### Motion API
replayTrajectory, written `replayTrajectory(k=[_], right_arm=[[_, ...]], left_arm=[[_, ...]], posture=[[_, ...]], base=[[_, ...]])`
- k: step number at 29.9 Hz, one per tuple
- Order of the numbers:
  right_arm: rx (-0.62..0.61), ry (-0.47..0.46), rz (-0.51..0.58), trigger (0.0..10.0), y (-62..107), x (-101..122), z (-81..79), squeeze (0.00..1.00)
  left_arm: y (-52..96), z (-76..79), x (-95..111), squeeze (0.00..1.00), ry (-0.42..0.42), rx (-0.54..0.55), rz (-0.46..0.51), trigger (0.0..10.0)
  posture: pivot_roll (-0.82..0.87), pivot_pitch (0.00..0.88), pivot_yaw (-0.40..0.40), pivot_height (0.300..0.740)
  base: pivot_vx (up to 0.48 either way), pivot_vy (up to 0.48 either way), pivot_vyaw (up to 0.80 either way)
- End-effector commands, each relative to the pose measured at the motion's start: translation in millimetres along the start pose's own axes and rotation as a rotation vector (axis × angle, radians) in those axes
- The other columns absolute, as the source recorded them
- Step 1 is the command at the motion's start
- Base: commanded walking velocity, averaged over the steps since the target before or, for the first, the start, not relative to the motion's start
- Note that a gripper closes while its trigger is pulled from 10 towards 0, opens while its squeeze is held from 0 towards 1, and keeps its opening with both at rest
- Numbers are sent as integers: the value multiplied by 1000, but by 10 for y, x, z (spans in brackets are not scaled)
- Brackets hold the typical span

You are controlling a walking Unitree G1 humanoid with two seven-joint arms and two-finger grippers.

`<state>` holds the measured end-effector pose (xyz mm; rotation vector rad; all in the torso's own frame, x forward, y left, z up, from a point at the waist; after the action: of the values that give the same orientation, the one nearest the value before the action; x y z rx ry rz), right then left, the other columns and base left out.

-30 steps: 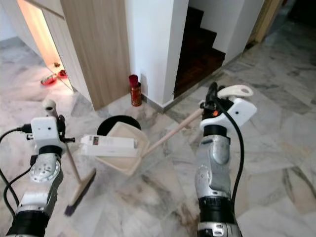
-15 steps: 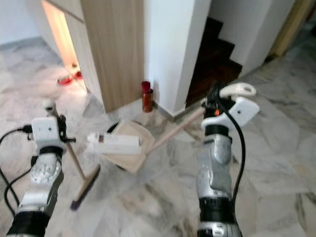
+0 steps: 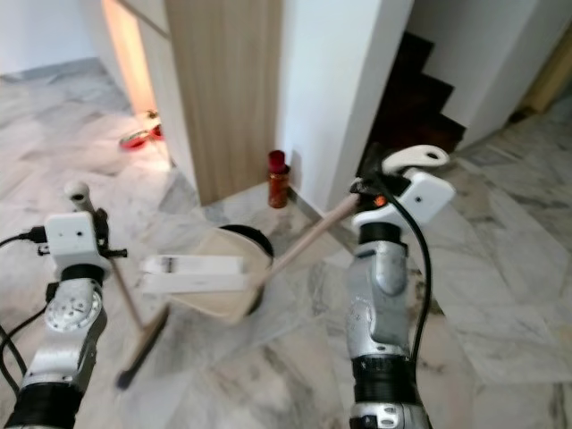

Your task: Sweep floor

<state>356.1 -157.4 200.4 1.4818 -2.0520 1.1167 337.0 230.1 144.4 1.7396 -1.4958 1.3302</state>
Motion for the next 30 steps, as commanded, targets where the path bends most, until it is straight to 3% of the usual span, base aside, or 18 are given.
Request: replayTrajectory(k=[1,6,30], right_arm=[[31,11,80,10000,-66,196,-78,0],[31,13,78,10000,-64,189,-82,0],[36,-12,79,10000,-68,193,-99,0]], left_arm=[[-38,9,168,0,12,3,69,10000],[-41,5,166,0,11,4,68,10000],[-43,-7,186,0,8,15,74,10000]], posture=[[40,0,-34,740],[41,0,-35,740],[43,0,-41,740]], base=[[300,0,0],[298,0,489],[298,0,0]])
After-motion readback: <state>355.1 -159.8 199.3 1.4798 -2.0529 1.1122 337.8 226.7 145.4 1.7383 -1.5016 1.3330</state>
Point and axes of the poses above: a point about 5 cm out from each wrist's last joint towards the gripper, its own y axis pointing back from the gripper into the wrist, its own x axis along the axis of the wrist's last joint, z = x × y, the point moved 3 cm from there along -y, pointing out of the wrist towards the gripper, and after that the axes turned 15 degrees about -y, right-handed, at the moved point
